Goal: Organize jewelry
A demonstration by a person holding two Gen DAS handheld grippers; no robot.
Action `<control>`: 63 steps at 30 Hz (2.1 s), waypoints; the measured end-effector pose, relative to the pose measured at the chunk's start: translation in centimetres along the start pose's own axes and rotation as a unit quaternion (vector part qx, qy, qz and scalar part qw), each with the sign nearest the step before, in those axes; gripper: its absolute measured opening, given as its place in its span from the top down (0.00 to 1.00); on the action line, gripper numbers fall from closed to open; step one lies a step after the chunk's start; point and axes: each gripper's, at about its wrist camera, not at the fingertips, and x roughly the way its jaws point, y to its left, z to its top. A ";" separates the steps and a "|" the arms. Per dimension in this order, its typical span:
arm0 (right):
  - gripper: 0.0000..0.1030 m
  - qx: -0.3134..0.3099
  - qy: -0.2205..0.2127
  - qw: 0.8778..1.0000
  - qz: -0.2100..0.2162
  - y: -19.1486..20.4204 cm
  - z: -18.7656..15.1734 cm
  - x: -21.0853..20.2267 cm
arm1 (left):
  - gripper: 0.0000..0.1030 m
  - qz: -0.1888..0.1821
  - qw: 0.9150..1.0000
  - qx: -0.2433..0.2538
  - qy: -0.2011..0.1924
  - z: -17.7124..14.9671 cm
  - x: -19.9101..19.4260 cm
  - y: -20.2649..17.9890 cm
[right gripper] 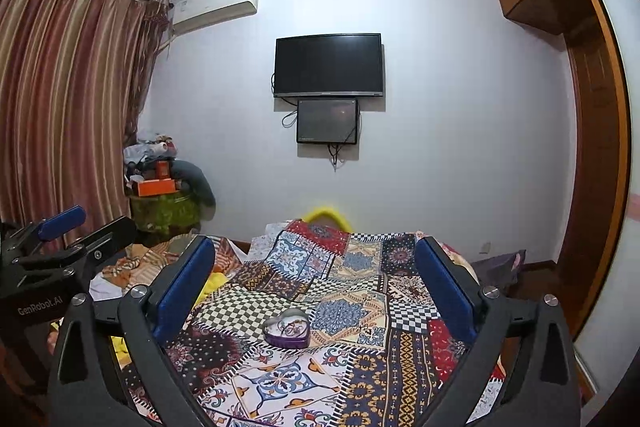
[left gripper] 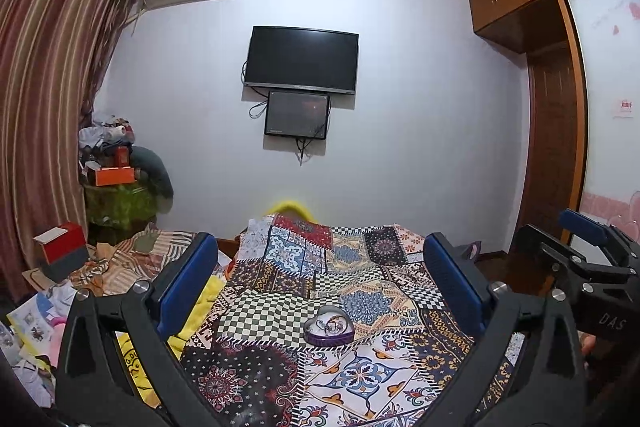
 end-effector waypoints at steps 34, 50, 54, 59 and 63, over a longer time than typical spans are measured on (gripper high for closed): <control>0.04 0.012 0.016 1.000 0.007 -0.5 -0.2 -1.6 | 0.00 -0.015 1.000 0.007 0.024 -0.9 0.5 -0.5; 0.04 0.017 0.019 1.000 0.010 -0.5 -0.1 -1.4 | 0.00 -0.016 0.999 0.000 0.035 -1.3 0.9 -0.3; 0.04 0.019 0.021 1.000 0.012 -0.4 -0.2 -1.5 | 0.00 -0.018 0.999 0.000 0.037 -1.4 0.9 -0.3; 0.04 0.019 0.020 1.000 0.012 -0.5 -0.2 -1.5 | 0.00 -0.023 0.999 -0.005 0.037 -1.3 1.0 -0.2; 0.04 0.020 0.020 1.000 0.012 -0.5 -0.3 -1.4 | 0.00 -0.028 0.999 -0.007 0.039 -1.3 1.0 -0.2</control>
